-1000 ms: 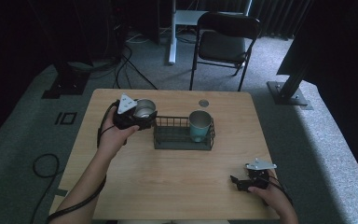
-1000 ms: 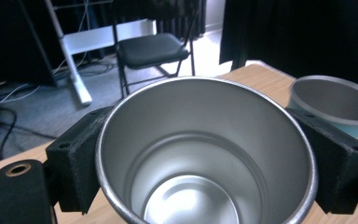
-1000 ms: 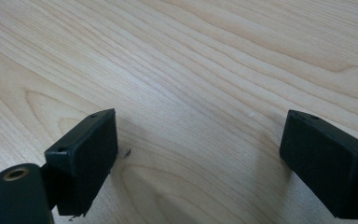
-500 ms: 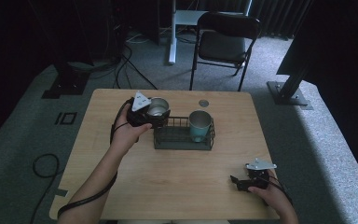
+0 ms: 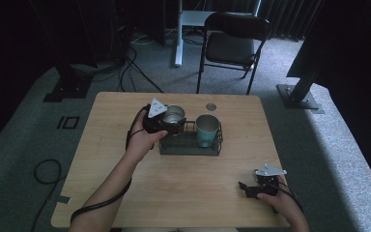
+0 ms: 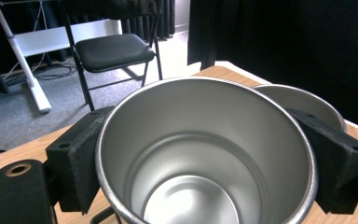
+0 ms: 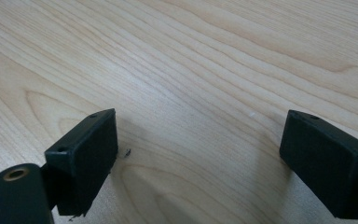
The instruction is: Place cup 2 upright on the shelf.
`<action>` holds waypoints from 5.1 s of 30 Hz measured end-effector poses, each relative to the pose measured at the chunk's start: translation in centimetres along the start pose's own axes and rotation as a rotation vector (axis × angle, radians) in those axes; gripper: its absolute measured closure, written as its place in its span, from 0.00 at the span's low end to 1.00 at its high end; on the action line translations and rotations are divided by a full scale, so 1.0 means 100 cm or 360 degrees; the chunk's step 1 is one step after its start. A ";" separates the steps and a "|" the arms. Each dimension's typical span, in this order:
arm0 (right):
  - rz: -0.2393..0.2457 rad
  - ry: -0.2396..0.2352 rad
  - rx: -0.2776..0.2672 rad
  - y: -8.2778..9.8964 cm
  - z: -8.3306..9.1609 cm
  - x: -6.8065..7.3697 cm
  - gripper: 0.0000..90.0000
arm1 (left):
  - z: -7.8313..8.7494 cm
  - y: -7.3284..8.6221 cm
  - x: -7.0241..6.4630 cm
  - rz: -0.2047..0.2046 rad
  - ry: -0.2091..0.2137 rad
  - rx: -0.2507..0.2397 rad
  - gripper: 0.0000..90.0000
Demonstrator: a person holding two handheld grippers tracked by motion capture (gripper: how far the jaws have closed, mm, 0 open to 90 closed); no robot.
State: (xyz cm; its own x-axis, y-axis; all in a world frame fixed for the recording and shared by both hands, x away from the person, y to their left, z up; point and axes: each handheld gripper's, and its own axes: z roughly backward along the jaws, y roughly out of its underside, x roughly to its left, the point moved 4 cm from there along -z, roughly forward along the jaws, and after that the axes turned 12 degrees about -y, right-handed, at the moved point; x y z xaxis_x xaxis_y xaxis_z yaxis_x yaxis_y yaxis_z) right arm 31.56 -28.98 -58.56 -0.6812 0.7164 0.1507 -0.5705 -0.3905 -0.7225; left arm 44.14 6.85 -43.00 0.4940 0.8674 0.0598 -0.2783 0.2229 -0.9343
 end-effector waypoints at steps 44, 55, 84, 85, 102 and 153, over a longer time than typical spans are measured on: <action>0.0001 0.0000 0.0001 0.000 0.000 0.000 0.12 | -0.040 0.058 -0.013 0.0025 0.0018 0.0137 0.15; 0.0002 0.0000 0.0001 0.000 0.000 0.000 0.12 | -0.034 0.051 -0.013 0.0024 -0.0002 0.0189 0.02; 0.0001 0.0000 0.0001 0.000 0.000 0.000 0.12 | 0.017 0.032 0.013 0.0054 -0.0018 0.0170 0.02; 0.0002 0.0001 0.0002 0.000 0.000 0.000 0.12 | 0.018 0.032 0.013 0.0054 -0.0018 0.0171 0.02; 0.0001 0.0000 0.0001 0.000 0.000 0.000 0.12 | 0.040 0.038 0.036 0.0089 -0.0081 0.0154 0.02; 0.0003 0.0001 0.0002 0.000 0.000 0.000 0.12 | 0.105 0.122 0.089 0.0198 -0.0321 0.0282 0.02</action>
State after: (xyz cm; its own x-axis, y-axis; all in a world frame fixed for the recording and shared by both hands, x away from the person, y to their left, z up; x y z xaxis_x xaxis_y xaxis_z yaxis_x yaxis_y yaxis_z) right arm 31.56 -28.98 -58.56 -0.6818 0.7163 0.1487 -0.5698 -0.3924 -0.7220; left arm 36.53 21.98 -50.15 0.2781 0.9600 0.0336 -0.4746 0.1677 -0.8641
